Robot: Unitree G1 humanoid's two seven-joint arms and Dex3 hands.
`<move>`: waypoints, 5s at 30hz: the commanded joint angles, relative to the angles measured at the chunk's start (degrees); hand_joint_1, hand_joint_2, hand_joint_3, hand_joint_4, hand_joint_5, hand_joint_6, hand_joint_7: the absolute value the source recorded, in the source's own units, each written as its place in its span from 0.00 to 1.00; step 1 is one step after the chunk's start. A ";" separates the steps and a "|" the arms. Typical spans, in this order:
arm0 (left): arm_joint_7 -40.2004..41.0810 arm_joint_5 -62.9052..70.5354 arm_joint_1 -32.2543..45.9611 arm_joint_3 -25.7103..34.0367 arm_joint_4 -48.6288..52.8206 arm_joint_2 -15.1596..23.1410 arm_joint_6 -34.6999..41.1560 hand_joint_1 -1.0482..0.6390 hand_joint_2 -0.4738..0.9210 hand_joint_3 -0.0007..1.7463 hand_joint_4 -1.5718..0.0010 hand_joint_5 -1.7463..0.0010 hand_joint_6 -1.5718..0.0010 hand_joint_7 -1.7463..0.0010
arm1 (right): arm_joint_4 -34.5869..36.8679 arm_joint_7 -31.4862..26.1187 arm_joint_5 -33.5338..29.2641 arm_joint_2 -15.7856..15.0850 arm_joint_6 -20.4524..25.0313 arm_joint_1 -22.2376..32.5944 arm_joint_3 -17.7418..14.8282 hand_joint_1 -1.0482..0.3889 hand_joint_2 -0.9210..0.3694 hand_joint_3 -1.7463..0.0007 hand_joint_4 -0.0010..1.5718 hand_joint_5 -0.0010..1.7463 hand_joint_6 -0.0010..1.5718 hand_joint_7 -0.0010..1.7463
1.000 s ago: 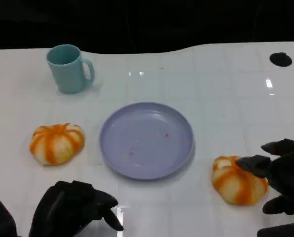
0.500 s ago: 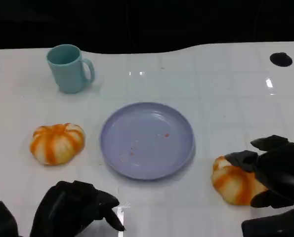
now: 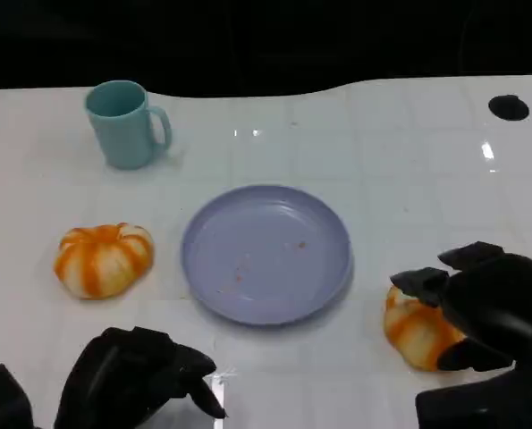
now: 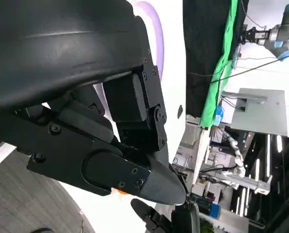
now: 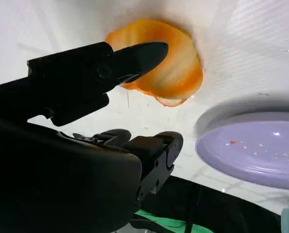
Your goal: Grasp the bread from the table and place it into the plate.
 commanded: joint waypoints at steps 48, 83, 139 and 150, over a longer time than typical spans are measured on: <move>1.15 0.34 2.20 -0.44 -3.84 -0.15 1.28 0.06 0.96 0.00 0.16 0.56 0.01 1.00 | 26.49 5.15 -2.84 4.45 8.45 -18.33 15.14 0.45 0.00 0.96 0.45 0.53 0.55 0.03; 1.23 -0.54 2.63 -0.92 -4.38 -0.06 1.93 0.08 0.96 0.00 0.16 0.58 0.02 1.00 | 40.44 -46.55 4.13 3.92 -10.78 -18.68 10.26 0.55 0.43 0.42 0.57 1.00 0.47 0.90; 1.76 1.01 3.15 -2.08 -3.75 -0.24 -0.43 0.08 0.97 0.00 0.20 0.51 0.01 1.00 | 47.32 -31.63 14.56 21.81 -15.53 -30.71 9.87 0.46 0.08 0.81 0.20 0.30 0.32 0.03; 1.92 1.33 2.96 -1.98 -3.59 -0.38 -0.47 0.08 0.97 0.00 0.20 0.50 0.01 1.00 | 33.65 -23.55 15.77 19.22 -13.15 -23.78 10.10 0.31 0.00 0.83 0.01 0.22 0.18 0.00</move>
